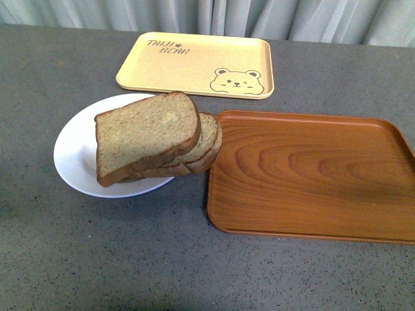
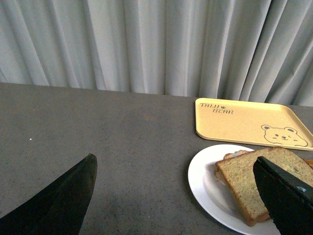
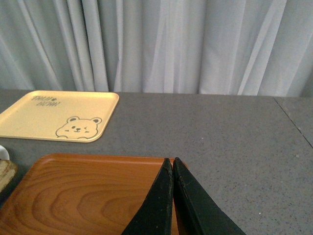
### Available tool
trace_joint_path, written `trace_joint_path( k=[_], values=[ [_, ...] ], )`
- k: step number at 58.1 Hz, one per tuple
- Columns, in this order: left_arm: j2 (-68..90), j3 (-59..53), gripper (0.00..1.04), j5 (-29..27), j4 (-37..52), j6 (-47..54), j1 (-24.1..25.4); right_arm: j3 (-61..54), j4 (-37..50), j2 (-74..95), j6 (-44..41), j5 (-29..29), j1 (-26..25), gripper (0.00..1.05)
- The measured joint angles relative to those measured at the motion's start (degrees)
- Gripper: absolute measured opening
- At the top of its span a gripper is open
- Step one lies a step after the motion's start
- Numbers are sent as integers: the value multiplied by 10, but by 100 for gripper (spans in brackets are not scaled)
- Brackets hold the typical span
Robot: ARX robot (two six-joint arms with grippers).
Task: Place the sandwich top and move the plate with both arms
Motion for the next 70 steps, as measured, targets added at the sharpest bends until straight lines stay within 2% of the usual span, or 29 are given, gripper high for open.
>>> trace_joint_path(
  k=[18, 38, 60, 64, 70],
  values=[
    [0, 0, 96, 0, 0, 0, 0, 0, -125, -135, 0, 0, 0, 2],
    [0, 0, 96, 0, 0, 0, 0, 0, -216, -228, 0, 0, 0, 2],
    [0, 0, 96, 0, 0, 0, 0, 0, -274, -286, 0, 0, 0, 2],
    [0, 0, 96, 0, 0, 0, 0, 0, -347, -339, 0, -1, 0, 2],
    [0, 0, 96, 0, 0, 0, 0, 0, -369, -377, 0, -1, 0, 2]
  ],
)
